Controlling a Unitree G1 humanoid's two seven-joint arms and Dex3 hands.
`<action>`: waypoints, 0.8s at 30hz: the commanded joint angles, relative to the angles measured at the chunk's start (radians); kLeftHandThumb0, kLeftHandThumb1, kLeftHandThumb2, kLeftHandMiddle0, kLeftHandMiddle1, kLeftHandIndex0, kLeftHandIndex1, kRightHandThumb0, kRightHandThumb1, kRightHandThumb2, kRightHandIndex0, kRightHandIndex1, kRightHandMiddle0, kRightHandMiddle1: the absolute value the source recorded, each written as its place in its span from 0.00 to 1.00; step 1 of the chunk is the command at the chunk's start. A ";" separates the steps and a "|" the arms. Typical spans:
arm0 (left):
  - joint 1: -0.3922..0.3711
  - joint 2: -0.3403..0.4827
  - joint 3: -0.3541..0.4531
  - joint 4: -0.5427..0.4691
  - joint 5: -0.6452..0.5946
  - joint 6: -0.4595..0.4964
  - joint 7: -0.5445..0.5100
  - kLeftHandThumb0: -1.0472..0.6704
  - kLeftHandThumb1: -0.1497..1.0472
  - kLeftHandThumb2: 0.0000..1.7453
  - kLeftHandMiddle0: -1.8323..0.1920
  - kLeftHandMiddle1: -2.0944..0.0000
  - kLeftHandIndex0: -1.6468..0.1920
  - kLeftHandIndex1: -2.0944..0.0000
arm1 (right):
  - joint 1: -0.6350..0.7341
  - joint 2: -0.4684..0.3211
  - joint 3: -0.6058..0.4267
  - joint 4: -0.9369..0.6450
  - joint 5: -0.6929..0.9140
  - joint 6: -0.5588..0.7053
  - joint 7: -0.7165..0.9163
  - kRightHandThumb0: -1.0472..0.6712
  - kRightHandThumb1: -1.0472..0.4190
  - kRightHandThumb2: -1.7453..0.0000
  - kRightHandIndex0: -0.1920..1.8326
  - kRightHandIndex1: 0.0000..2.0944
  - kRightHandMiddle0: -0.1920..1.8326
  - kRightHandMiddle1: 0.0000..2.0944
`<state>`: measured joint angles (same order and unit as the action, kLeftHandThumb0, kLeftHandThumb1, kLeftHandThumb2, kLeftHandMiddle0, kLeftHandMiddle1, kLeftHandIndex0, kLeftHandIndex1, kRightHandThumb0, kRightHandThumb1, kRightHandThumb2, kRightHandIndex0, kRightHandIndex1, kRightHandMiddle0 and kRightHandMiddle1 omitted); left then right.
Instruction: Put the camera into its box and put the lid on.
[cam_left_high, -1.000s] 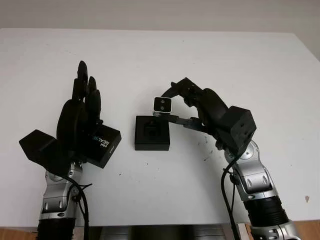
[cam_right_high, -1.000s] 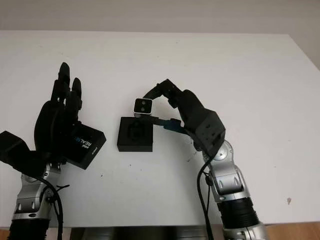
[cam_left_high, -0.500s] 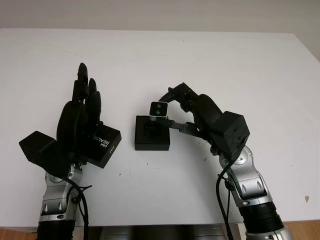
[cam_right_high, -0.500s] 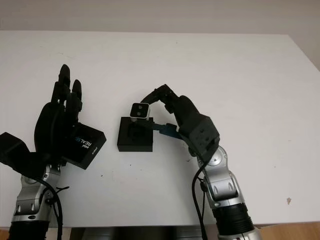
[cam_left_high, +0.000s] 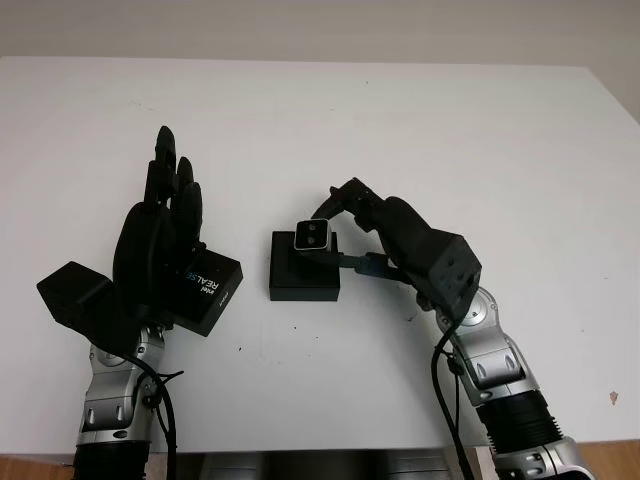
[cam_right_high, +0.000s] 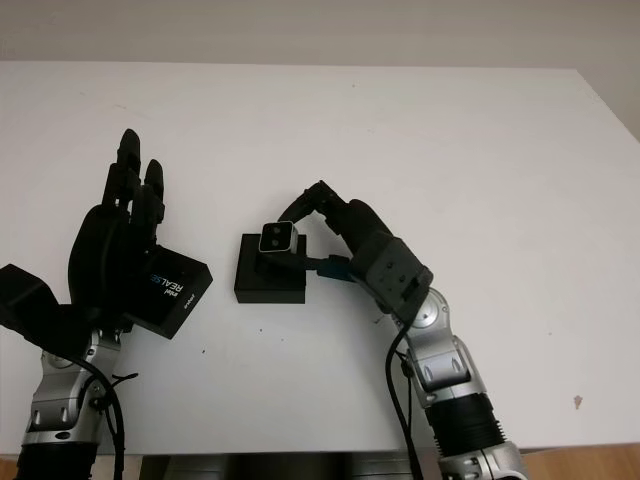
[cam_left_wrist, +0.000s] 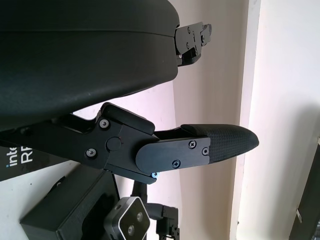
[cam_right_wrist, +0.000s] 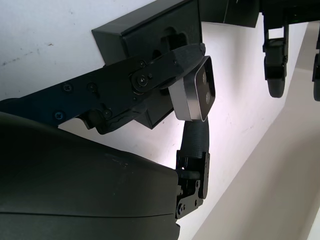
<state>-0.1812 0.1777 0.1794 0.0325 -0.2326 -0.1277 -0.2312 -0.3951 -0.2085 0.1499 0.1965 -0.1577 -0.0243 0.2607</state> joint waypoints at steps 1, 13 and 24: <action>0.010 0.000 0.001 -0.016 0.000 -0.004 0.000 0.17 1.00 0.30 1.00 1.00 1.00 1.00 | -0.025 -0.008 -0.002 0.023 -0.001 -0.030 0.001 0.34 0.02 0.97 0.17 0.03 0.20 0.85; 0.010 0.004 0.004 -0.013 -0.001 -0.002 -0.003 0.17 1.00 0.30 1.00 1.00 1.00 1.00 | -0.064 0.020 -0.031 0.112 0.101 -0.035 0.066 0.32 0.03 0.97 0.18 0.03 0.23 0.85; 0.015 0.011 0.003 -0.014 0.006 0.004 -0.002 0.17 1.00 0.31 1.00 1.00 1.00 1.00 | -0.073 0.037 -0.053 0.149 0.203 -0.024 0.157 0.32 0.04 0.97 0.18 0.03 0.25 0.81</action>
<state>-0.1802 0.1824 0.1804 0.0324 -0.2285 -0.1264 -0.2319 -0.4544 -0.1834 0.1050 0.3443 0.0319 -0.0460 0.4126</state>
